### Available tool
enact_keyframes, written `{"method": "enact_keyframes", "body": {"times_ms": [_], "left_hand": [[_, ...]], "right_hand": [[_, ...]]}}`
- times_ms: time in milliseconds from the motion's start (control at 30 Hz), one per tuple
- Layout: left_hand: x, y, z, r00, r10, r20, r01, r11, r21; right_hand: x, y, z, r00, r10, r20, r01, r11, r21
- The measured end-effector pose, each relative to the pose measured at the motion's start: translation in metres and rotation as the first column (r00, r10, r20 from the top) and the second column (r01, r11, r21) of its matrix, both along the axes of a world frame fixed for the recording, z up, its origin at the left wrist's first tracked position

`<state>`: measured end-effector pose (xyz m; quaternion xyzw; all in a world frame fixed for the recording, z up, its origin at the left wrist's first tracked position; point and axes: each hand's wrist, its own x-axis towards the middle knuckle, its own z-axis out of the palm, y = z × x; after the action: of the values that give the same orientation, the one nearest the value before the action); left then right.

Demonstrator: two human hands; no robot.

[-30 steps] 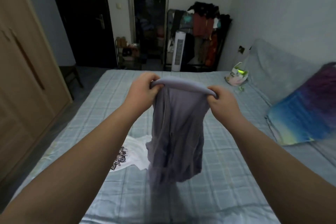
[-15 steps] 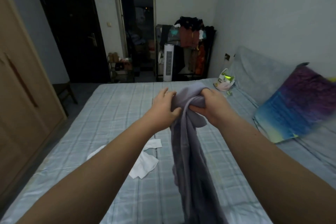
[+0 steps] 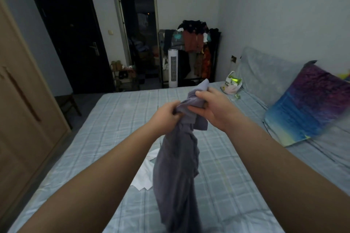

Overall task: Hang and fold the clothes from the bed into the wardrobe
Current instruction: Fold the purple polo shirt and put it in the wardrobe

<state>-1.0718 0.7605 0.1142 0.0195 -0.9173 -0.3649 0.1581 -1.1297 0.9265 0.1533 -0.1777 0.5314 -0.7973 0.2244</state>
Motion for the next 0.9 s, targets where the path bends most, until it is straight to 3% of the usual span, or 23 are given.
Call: {"method": "enact_keyframes", "body": {"times_ms": [133,200,400,500,733,900], "left_hand": [[-0.003,-0.008,0.014,0.996,0.059,-0.073,-0.051,0.994,0.098],[-0.004,-0.015,0.028,0.988,0.086,-0.127,-0.064,0.984,0.166],[0.005,-0.029,0.069,0.987,0.051,-0.153,-0.041,0.997,0.067],[0.012,-0.033,0.078,0.985,0.083,-0.153,-0.071,0.994,0.079],[0.028,-0.038,0.083,0.977,0.129,-0.167,-0.107,0.985,0.134],[0.037,-0.043,0.080,0.970,0.158,-0.186,-0.130,0.979,0.156]], "right_hand": [[-0.009,0.024,-0.008,0.983,-0.009,-0.184,0.048,0.977,0.208],[-0.012,0.033,-0.020,0.978,-0.052,-0.200,0.112,0.948,0.298],[-0.026,0.024,-0.092,0.979,-0.144,-0.146,0.197,0.860,0.471],[-0.028,0.012,-0.133,0.961,-0.143,-0.236,0.254,0.789,0.559],[-0.012,-0.025,-0.168,0.959,0.212,-0.191,-0.087,0.854,0.513],[-0.010,-0.036,-0.171,0.931,0.172,-0.322,0.043,0.824,0.565]]}}
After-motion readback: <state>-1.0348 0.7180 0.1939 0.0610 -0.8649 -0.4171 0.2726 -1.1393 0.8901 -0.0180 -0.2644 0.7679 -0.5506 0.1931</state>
